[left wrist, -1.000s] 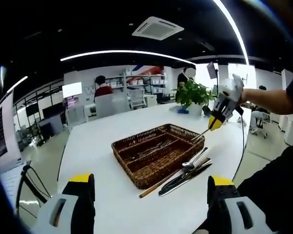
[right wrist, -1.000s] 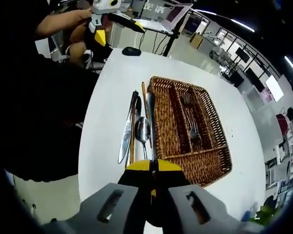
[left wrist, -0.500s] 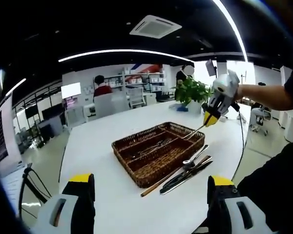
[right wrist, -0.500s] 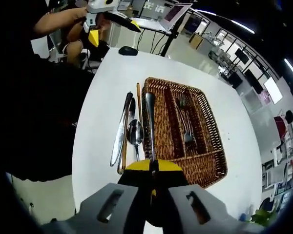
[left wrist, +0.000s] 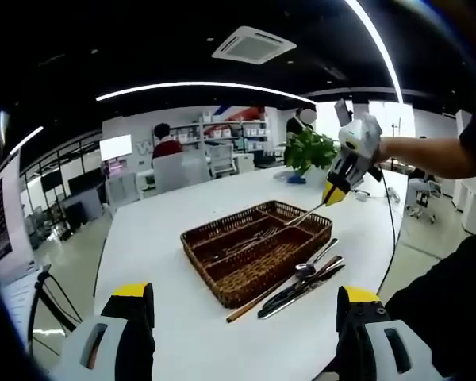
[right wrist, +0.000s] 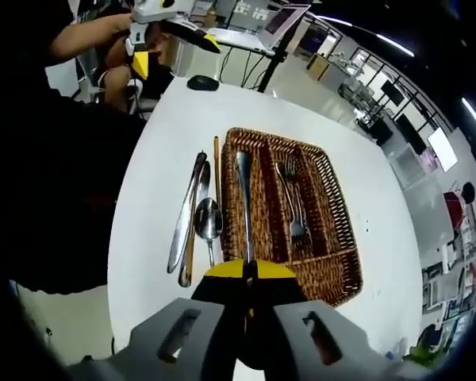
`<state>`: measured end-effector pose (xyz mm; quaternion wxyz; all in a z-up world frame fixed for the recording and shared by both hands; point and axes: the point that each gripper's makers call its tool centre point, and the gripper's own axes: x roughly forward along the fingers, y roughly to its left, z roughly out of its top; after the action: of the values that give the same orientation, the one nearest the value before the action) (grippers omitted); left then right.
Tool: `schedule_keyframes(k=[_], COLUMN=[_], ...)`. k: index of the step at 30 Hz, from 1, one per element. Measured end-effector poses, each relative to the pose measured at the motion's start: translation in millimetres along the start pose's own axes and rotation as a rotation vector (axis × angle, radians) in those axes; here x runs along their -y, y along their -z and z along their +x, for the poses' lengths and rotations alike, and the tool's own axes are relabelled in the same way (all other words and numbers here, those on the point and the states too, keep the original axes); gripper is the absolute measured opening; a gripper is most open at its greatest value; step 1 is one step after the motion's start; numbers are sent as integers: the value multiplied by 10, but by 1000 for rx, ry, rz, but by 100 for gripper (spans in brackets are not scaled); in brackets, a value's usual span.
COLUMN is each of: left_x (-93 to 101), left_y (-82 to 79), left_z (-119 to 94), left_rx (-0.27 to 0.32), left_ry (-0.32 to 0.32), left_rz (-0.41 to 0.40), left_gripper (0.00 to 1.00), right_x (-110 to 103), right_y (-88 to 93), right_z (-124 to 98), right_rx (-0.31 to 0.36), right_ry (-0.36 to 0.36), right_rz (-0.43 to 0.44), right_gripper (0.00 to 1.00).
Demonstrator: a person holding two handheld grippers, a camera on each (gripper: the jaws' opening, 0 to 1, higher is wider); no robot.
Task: Arrange the knives, forks, and spoons in their matching storage slots by inserting each utensil handle-first until every utensil is classified and aligned in the correct compartment
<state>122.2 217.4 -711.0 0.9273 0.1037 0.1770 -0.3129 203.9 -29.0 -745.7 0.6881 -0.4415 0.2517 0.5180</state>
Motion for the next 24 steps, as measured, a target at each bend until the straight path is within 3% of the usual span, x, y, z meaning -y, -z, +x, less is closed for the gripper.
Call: schedule_keyframes(k=[24], left_x=[89], left_y=[1], left_z=[46], left_rx=[1], left_ry=[16], left_rz=[3], left_gripper=[100], right_x=[374], right_y=[-114], right_z=[185], right_rx=[13], right_ry=[14], right_rz=[5], right_gripper=[0])
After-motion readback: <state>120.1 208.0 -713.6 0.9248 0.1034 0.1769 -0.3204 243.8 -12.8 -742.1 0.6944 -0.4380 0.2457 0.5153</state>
